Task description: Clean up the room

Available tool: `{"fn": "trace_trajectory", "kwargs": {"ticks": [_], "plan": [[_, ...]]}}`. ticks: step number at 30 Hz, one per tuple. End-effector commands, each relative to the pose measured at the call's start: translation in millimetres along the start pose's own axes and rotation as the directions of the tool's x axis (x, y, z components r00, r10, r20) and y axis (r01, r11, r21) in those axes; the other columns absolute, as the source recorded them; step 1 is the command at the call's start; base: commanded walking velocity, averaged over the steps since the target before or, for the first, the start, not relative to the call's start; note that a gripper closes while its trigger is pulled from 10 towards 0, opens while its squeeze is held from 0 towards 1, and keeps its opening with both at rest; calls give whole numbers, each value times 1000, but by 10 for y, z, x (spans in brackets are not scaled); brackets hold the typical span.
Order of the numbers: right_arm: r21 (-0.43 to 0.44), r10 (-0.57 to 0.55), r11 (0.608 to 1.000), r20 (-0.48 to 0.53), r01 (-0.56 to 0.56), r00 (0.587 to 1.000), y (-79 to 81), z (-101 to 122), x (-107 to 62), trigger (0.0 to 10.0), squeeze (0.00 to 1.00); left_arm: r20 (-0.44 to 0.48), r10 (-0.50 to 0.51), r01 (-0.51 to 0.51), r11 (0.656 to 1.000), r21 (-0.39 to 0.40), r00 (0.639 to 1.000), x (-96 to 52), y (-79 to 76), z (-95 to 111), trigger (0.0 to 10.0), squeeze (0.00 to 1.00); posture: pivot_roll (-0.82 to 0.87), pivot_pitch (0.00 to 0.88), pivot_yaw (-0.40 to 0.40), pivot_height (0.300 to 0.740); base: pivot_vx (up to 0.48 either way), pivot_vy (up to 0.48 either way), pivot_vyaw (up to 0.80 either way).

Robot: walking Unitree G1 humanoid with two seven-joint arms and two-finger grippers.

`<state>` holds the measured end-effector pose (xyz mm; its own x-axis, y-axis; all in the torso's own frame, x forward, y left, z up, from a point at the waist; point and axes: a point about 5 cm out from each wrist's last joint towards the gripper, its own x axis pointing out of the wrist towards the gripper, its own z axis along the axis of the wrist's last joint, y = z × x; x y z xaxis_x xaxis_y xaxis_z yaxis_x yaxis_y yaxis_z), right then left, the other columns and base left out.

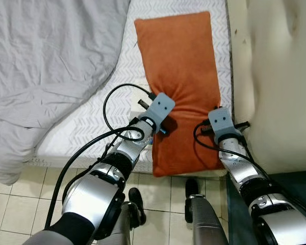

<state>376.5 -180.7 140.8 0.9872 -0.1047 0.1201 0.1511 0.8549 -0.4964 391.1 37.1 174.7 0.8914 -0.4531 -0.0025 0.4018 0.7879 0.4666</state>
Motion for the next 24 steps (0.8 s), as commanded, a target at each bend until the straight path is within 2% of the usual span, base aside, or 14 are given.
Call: {"fn": "trace_trajectory", "kwargs": {"ticks": [1,4,5,6,8,9,10,14,24], "plan": [[7,-178,984,-146,181,973,-404,-311,-32,10000,0,-23,35,-34,999,38,999,-21,94,-57,10000,0,-269,581,92,740,0,0,0],[54,-209,974,-181,222,961,-444,-328,-22,10000,0,6,35,-36,997,71,999,15,106,43,10000,0,-273,575,93,740,0,0,0],[70,-228,967,-199,246,953,-474,-344,-18,10000,0,37,32,-36,995,94,999,50,117,150,10000,0,-274,574,94,740,0,0,0],[67,-243,963,-202,261,949,-495,-348,-15,10000,0,52,32,-37,993,108,998,66,123,202,10000,365,-275,574,94,740,0,0,0],[63,-252,961,-201,270,946,-508,-348,-12,10000,0,59,32,-38,993,115,998,75,126,230,10000,365,-276,575,94,740,0,0,0],[61,-263,958,-208,281,942,-524,-355,-12,10000,706,68,25,-32,993,111,997,87,126,270,10000,937,-279,575,95,740,0,0,0],[57,-277,954,-210,295,938,-543,-362,-14,10000,1000,79,23,-32,993,112,997,99,124,309,10000,1000,-279,575,95,740,0,0,0],[40,-301,948,-211,315,930,-580,-378,-23,10000,1000,93,15,-28,991,134,996,118,109,370,10000,1000,-296,563,95,740,0,0,0],[33,-347,931,-228,363,910,-683,-411,-34,10000,1000,54,66,-71,994,87,996,94,237,289,10000,1000,-295,556,88,740,0,0,0]]}}
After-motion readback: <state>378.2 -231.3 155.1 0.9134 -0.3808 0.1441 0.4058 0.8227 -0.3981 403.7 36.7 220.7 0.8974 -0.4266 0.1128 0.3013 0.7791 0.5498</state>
